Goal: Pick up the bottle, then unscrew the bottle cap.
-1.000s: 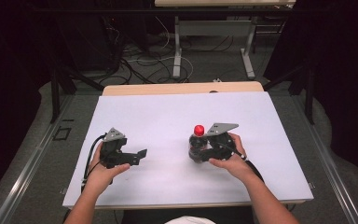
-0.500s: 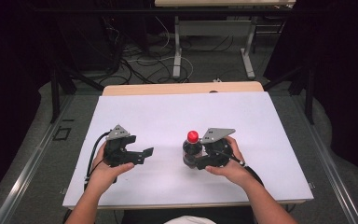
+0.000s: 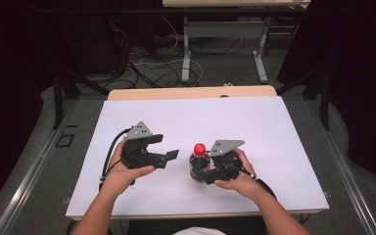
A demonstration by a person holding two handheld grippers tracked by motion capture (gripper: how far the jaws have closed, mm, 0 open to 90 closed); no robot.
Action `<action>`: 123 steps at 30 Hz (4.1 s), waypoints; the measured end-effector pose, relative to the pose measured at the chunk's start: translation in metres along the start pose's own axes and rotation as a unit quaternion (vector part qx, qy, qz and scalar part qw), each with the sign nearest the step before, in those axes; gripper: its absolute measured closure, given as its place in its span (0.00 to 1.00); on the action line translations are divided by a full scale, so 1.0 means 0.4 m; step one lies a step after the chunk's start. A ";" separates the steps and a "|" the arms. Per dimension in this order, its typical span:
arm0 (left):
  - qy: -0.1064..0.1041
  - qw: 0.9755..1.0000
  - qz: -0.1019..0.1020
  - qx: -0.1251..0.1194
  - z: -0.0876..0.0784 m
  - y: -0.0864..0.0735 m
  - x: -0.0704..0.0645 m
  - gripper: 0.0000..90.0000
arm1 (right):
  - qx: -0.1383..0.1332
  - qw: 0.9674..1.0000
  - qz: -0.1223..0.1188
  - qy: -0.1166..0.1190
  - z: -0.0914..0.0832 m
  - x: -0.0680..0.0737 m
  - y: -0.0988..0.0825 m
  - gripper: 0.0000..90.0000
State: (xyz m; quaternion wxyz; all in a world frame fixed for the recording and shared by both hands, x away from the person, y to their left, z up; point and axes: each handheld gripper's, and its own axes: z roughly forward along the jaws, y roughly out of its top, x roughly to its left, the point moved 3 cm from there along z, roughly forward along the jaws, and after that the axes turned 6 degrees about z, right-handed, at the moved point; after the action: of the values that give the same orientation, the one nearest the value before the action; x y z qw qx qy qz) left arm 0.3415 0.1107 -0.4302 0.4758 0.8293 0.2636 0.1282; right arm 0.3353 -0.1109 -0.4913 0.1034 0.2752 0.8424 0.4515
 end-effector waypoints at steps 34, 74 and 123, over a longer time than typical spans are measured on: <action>-0.200 0.979 0.026 0.019 0.066 0.075 -0.070 0.58 | -0.004 0.998 -0.016 0.062 0.012 0.056 -0.001 0.33; 0.030 0.999 -0.020 0.010 0.102 0.081 -0.149 0.67 | -0.005 1.000 0.016 -0.015 0.018 0.047 0.003 0.33; -0.116 0.993 0.017 0.007 0.059 0.060 -0.093 0.55 | 0.008 1.000 0.011 0.027 0.023 0.059 0.000 0.33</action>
State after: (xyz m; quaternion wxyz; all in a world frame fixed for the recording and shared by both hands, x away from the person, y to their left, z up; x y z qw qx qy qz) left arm 0.3291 0.0633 -0.4204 0.4951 0.8463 0.1930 0.0374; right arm 0.3199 -0.0912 -0.4948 0.0731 0.2731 0.8454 0.4531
